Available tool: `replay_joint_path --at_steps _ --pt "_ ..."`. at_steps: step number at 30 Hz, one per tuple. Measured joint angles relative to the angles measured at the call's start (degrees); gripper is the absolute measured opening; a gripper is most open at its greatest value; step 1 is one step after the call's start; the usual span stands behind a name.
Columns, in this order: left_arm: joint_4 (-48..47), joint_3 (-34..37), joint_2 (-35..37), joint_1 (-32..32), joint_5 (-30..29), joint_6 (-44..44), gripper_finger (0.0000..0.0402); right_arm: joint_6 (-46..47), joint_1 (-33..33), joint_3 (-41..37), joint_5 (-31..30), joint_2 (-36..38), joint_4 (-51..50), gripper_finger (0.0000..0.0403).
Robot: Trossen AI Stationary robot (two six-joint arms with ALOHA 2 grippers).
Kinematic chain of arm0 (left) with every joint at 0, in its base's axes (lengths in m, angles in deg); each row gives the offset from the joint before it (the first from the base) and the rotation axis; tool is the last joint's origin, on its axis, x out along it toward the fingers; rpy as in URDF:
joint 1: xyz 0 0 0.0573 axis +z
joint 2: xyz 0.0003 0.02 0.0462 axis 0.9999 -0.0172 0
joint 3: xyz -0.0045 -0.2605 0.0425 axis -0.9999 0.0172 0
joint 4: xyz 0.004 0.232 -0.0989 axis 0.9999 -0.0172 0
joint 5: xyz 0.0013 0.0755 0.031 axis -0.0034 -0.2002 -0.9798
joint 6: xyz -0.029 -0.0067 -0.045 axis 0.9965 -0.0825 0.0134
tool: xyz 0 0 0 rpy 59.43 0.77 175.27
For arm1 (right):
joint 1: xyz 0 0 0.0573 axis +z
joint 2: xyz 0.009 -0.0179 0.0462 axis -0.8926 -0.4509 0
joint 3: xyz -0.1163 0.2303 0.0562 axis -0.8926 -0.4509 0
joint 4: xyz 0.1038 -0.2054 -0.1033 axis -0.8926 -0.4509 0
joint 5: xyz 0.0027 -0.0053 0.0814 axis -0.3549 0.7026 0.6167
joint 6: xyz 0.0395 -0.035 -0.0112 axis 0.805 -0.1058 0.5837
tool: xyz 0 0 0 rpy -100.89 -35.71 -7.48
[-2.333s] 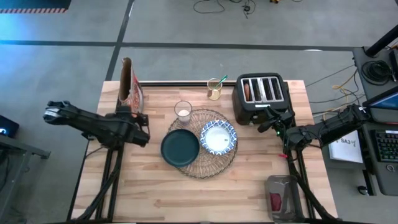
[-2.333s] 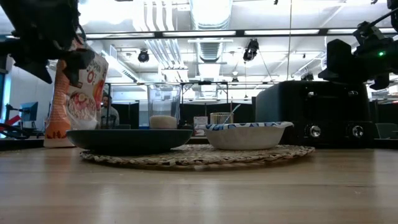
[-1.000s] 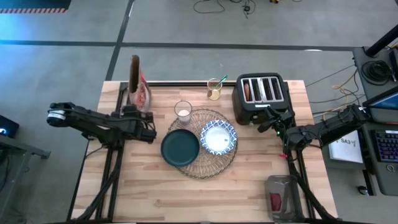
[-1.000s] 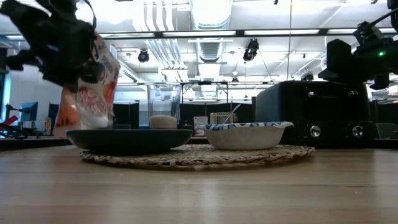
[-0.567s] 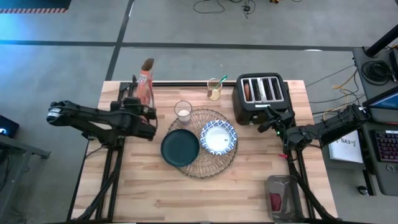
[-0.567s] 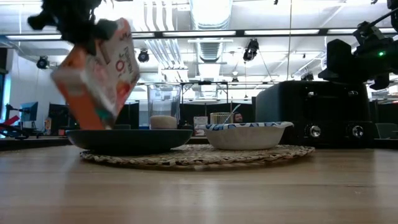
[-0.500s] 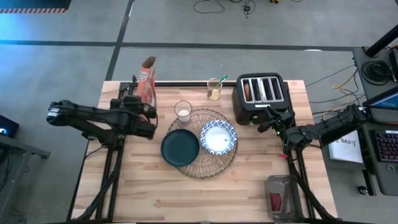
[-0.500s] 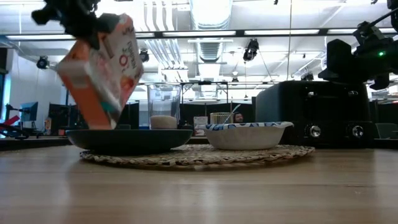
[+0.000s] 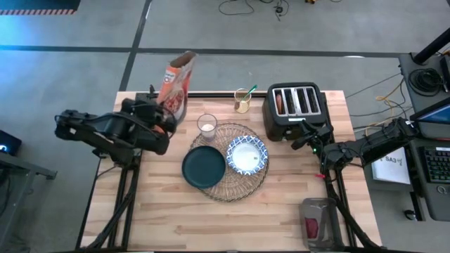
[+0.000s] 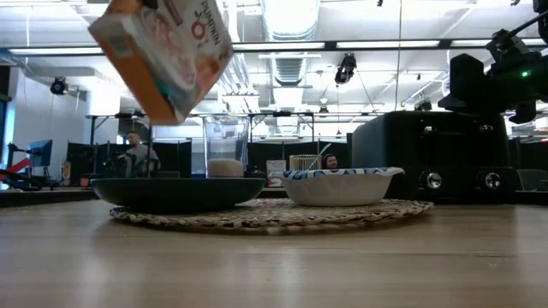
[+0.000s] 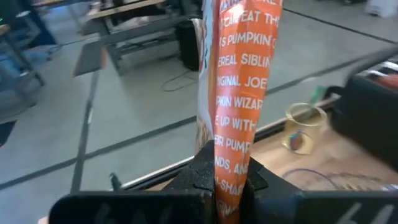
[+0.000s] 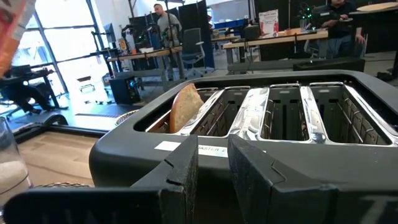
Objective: Arrange a breakfast setting
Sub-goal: Pour the cereal from the orange cereal box into the white bowl on the brown placemat
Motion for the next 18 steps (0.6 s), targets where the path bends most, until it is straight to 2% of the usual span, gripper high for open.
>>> replay_joint_path --at_steps 9,14,18 --pt "0.0 -15.2 -6.4 -5.8 7.9 -11.6 0.0000 0.0 0.0 0.0 0.0 0.0 0.0 0.0079" --pt "0.0 -23.1 -10.2 -9.1 9.2 -15.3 0.0000 0.0 0.0 0.0 0.0 0.0 0.0 0.0079" --pt "0.0 -27.8 -13.3 -10.6 13.4 -17.2 0.0000 0.0 0.0 0.0 0.0 0.0 0.0 0.0079"
